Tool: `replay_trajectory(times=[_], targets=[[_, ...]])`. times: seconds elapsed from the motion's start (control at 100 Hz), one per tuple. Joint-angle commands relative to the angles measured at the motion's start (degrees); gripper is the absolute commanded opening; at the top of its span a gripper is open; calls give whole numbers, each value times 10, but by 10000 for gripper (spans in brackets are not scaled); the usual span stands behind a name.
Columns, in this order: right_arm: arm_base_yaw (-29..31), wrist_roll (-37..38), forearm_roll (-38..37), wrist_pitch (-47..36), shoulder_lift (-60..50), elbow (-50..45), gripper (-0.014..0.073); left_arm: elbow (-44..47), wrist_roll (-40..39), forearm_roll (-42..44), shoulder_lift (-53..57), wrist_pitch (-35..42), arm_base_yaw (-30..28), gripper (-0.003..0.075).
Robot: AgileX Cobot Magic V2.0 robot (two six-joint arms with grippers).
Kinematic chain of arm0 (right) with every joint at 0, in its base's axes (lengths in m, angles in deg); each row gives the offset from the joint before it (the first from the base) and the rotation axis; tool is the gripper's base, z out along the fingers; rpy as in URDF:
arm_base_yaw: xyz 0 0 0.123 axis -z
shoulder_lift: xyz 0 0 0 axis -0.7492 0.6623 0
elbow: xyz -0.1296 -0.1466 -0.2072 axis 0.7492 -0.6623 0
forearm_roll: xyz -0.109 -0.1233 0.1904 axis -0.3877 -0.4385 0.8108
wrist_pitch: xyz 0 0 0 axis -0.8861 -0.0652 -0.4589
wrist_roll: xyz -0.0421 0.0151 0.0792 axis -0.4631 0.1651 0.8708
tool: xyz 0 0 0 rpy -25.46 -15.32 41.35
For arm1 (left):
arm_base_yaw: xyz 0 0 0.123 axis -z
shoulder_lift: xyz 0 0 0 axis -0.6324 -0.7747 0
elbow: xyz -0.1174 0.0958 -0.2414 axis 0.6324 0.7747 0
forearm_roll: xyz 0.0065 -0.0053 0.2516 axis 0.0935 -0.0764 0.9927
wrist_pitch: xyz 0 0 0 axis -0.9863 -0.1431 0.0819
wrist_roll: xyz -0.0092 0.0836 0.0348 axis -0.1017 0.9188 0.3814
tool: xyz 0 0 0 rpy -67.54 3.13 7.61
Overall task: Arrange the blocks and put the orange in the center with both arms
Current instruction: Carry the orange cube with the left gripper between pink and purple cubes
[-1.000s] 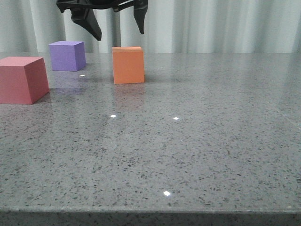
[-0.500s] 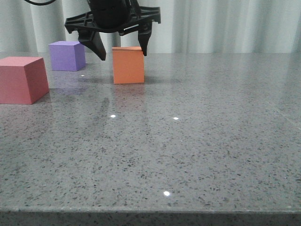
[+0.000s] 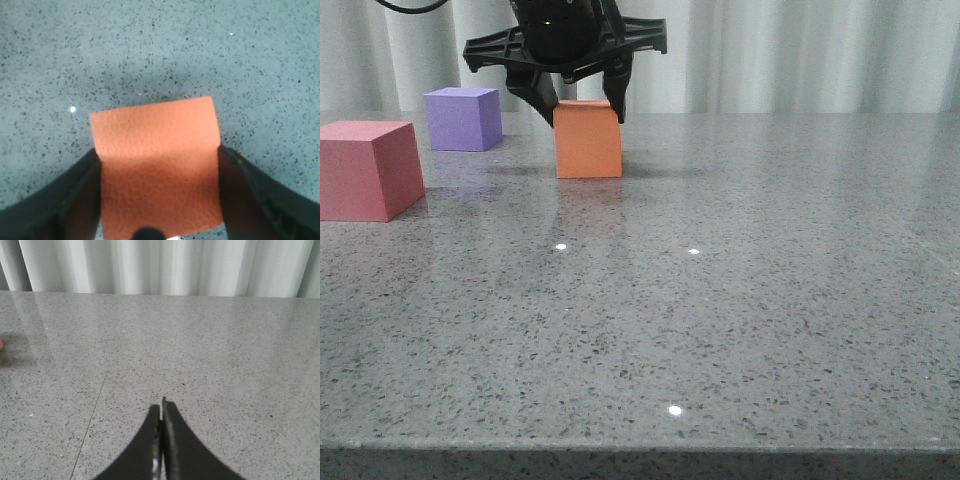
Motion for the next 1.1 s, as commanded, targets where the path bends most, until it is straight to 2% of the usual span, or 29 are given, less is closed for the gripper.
replay_trajectory(times=[0.0,0.13,0.29,0.49,0.71,0.87,1.09], targets=[[3,0,-6,-40,7,15,-69,-18,-6,16,23,9,2,248],[3,0,-6,-40,7,15,-69,-35,-5,29,23,-18,2,162],[3,0,-6,-40,7,15,-69,-60,3,57,51,-54,2,158],[3,0,-6,-40,7,15,-69,-63,93,48,125,-71,-10,158],[3,0,-6,-40,7,15,-69,-45,214,-72,190,-78,-81,158],[3,0,-6,-40,7,15,-69,13,298,-132,227,-69,-148,158],[3,0,-6,-40,7,15,-69,119,367,-220,249,19,-224,158]])
